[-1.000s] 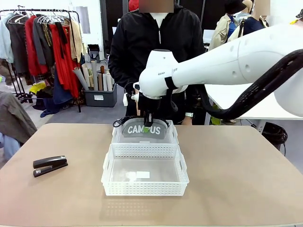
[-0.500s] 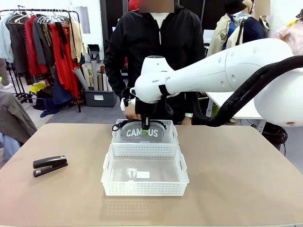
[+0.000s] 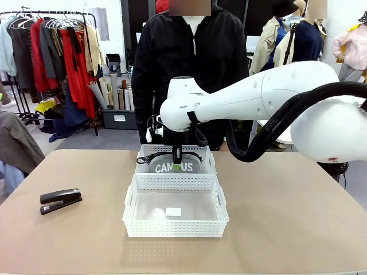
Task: Distribute items into two baskets.
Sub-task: Place the picked Pencil pouch into the Organizing basket as instructed by the person.
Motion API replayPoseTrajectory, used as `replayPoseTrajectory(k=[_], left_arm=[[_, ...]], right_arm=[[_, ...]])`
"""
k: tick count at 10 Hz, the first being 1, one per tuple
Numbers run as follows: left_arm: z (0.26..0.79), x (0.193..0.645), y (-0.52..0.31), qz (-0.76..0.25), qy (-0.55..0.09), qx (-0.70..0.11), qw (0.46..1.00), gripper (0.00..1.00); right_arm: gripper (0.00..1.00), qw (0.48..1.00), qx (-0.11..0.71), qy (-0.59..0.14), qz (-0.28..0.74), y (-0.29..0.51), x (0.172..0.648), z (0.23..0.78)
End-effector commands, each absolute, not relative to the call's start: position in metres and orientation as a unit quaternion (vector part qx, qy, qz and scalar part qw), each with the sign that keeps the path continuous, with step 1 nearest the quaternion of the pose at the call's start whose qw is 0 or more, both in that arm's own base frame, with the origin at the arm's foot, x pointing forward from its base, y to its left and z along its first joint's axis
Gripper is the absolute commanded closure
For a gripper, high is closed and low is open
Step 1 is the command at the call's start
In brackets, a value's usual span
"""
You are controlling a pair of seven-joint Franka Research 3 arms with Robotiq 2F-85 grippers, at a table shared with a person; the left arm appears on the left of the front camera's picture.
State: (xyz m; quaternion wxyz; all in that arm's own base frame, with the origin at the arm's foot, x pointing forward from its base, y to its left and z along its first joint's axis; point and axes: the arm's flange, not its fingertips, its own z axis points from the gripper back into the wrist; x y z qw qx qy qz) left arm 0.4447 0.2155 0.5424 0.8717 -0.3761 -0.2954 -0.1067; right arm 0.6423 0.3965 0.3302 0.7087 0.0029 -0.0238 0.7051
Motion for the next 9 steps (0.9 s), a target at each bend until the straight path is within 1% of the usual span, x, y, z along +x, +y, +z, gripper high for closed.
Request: replayPoseTrajectory(k=[1,5,6,9], left_arm=[[0.5438,0.4429,0.2155,-0.107,-0.297,-0.377,0.871,0.00],[0.5438,0.4429,0.2155,-0.107,-0.297,-0.377,0.871,0.00],[0.5438,0.4429,0.2155,-0.107,-0.297,-0.377,0.871,0.00],[0.5438,0.4429,0.2155,-0.107,-0.297,-0.377,0.871,0.00]], right_arm=[[1.00,0.719,-0.011,-0.011,0.695,0.4043,0.6559,0.3345],[1.00,0.719,-0.001,-0.012,0.694,0.4004,0.6600,0.3287],[0.92,0.720,0.011,-0.010,0.694,0.3985,0.6612,0.3281],[0.32,0.719,0.016,-0.014,0.695,0.3945,0.6608,0.3309]])
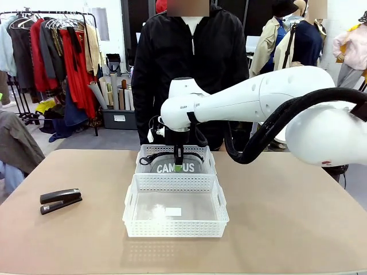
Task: Distribute items into two baskets.
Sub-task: Place the picked Pencil pouch into the Organizing basket as instructed by the person.
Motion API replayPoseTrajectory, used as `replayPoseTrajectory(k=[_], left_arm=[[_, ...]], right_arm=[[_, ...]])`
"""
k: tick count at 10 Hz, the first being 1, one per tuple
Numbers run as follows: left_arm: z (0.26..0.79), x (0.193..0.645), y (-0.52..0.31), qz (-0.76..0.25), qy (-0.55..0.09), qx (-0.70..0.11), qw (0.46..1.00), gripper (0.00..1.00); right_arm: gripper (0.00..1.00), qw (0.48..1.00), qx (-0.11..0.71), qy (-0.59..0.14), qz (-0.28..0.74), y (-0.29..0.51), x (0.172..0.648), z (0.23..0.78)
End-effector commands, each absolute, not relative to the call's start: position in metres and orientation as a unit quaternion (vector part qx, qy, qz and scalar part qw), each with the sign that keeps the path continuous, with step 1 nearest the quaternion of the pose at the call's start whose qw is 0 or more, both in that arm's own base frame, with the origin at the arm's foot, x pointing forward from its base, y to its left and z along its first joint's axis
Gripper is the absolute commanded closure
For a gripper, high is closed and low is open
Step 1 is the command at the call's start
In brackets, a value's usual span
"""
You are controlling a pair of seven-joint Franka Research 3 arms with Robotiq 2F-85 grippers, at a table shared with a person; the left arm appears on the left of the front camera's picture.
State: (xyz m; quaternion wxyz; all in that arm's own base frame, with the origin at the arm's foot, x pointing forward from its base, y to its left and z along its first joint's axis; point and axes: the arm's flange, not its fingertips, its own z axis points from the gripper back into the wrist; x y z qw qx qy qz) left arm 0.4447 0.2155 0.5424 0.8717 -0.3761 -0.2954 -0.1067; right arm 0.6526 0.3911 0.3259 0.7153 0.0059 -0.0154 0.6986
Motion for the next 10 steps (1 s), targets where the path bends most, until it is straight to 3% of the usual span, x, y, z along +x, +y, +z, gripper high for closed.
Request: replayPoseTrajectory(k=[1,2,10], left_arm=[[0.544,0.443,0.216,-0.107,-0.297,-0.377,0.871,0.00],[0.544,0.443,0.216,-0.107,-0.297,-0.377,0.871,0.00],[0.544,0.443,0.216,-0.107,-0.297,-0.377,0.871,0.00]], right_arm=[[0.12,0.721,0.018,-0.020,0.692,0.390,0.659,0.335],[0.00,0.722,0.024,-0.030,0.691,0.384,0.657,0.342],[0.00,0.761,0.043,-0.062,0.644,0.352,0.616,0.383]])
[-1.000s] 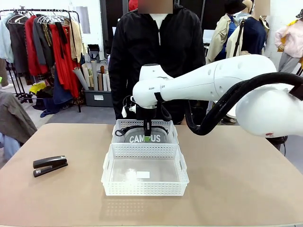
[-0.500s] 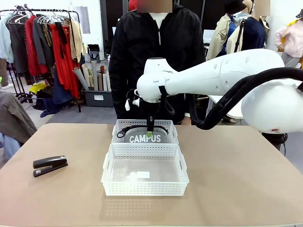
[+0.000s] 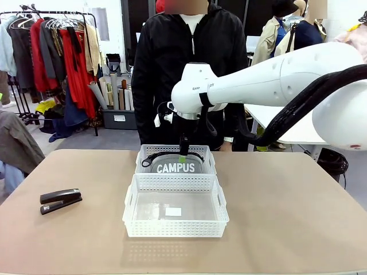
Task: Distribute items into two baskets.
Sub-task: Place the picked Pencil pouch into the Organizing basket as instructed by the person.
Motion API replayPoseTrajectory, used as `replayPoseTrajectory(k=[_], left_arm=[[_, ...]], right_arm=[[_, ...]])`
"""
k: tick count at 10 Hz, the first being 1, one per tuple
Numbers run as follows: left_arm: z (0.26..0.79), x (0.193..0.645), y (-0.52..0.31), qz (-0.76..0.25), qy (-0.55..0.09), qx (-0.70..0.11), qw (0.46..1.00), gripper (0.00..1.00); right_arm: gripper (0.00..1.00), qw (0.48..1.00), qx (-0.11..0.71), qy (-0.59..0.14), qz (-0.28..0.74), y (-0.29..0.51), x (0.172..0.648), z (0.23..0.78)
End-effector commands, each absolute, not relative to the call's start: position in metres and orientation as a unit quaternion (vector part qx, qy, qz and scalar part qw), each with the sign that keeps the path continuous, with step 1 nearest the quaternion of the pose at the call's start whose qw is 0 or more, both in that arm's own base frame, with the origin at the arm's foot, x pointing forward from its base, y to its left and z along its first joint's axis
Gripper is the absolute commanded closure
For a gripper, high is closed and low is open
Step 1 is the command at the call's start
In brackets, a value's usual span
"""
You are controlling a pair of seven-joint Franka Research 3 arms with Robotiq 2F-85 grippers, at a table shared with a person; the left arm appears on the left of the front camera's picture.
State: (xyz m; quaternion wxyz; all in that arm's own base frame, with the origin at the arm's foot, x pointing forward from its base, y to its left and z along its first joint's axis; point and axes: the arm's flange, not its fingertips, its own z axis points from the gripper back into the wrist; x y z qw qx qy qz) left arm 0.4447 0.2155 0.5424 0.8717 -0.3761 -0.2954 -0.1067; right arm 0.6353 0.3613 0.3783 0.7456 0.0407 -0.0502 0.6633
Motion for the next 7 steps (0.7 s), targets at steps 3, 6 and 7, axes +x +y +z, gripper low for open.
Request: replayPoseTrajectory(k=[3,6,7], left_arm=[[0.544,0.443,0.216,-0.107,-0.297,-0.377,0.871,0.00],[0.544,0.443,0.216,-0.107,-0.297,-0.377,0.871,0.00],[0.544,0.443,0.216,-0.107,-0.297,-0.377,0.871,0.00]], right_arm=[[0.00,0.763,0.023,-0.074,0.641,0.346,0.614,0.389],[0.00,0.755,0.029,-0.067,0.652,0.351,0.624,0.391],[0.00,0.755,0.029,-0.067,0.652,0.351,0.624,0.391]])
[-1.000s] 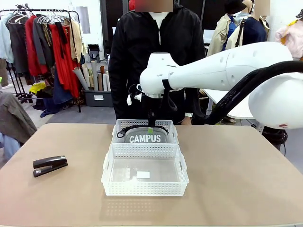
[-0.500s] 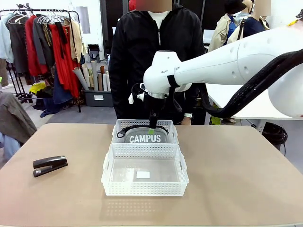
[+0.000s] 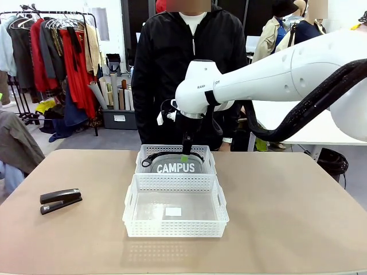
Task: Distribute items into two baskets.
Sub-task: Place the picked Pencil pouch into the Organizing basket as instructed by the person, then pick up the Stapler that the person points to.
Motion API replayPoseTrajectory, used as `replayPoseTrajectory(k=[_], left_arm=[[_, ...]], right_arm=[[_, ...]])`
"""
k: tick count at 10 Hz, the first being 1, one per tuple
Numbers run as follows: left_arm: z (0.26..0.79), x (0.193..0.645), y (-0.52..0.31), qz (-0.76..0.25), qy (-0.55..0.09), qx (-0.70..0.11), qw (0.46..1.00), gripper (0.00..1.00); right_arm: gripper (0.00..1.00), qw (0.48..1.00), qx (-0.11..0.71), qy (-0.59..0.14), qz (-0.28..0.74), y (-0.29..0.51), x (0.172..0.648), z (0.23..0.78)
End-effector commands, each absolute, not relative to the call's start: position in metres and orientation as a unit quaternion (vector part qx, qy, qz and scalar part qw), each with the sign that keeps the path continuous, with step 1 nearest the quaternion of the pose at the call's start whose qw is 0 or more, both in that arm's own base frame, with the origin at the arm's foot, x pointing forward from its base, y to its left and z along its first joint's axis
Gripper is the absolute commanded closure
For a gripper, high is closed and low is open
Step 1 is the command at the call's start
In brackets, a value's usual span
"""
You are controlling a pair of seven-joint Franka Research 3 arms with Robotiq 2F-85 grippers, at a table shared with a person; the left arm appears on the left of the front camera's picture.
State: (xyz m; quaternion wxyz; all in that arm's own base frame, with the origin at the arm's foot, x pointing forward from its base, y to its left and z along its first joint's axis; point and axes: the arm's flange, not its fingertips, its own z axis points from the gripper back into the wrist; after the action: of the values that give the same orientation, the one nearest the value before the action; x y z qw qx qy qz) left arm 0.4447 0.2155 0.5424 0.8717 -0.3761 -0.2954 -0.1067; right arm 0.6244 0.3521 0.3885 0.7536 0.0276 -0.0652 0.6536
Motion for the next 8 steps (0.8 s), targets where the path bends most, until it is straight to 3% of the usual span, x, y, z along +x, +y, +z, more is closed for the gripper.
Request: replayPoseTrajectory(k=[1,8], left_arm=[[0.5438,0.4429,0.2155,-0.107,-0.297,-0.377,0.871,0.00],[0.5438,0.4429,0.2155,-0.107,-0.297,-0.377,0.871,0.00]], right_arm=[[0.00,0.755,0.029,-0.067,0.652,0.3515,0.6245,0.3908],[0.00,0.755,0.029,-0.067,0.652,0.3515,0.6245,0.3908]])
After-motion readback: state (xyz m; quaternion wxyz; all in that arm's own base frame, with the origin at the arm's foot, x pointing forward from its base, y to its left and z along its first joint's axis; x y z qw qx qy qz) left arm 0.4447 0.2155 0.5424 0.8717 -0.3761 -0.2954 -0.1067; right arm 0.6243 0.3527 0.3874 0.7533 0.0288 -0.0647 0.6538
